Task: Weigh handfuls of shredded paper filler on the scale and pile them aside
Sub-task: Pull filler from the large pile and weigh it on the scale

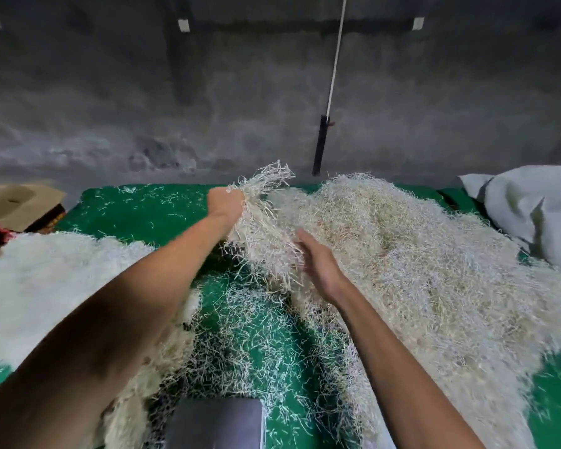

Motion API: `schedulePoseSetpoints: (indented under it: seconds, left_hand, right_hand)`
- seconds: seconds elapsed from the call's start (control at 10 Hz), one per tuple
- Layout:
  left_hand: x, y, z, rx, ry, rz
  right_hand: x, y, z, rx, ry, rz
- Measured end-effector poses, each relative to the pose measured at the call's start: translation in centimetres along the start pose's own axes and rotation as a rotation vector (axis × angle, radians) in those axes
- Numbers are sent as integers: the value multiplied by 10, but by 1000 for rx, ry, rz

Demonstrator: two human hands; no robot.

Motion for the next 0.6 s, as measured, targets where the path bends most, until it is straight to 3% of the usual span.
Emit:
schedulePoseSetpoints:
  seconds: [0.1, 0.2, 0.3, 0.4, 0.5, 0.6]
  left_hand:
    - [52, -34, 4, 184, 101, -64]
    - [69, -61, -9, 319, 78, -183]
    - [110, -94, -10, 390, 144, -295]
    - [146, -124, -8, 527, 125, -359]
    - [160, -131, -26, 624, 130, -560]
    - [146, -122, -48, 598, 33, -501]
  right_hand:
    - [14, 3, -12, 6, 159, 65]
    - [3, -14, -25, 74, 235, -129]
    - [24, -31, -35, 49, 437, 47]
    - [77, -34, -49, 69, 641, -93]
    - [75, -21, -43, 52, 512, -676]
    - [24, -7, -44, 4, 353, -1140]
Point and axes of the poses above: each hand's wrist, its own z-axis towards the middle knuckle, its own x-axis out of the back of the hand, y = z × x, the point moved 7 cm from there along z, towards the middle knuckle, and after that the axes turned 7 degrees about y, right-handed, at the moved point
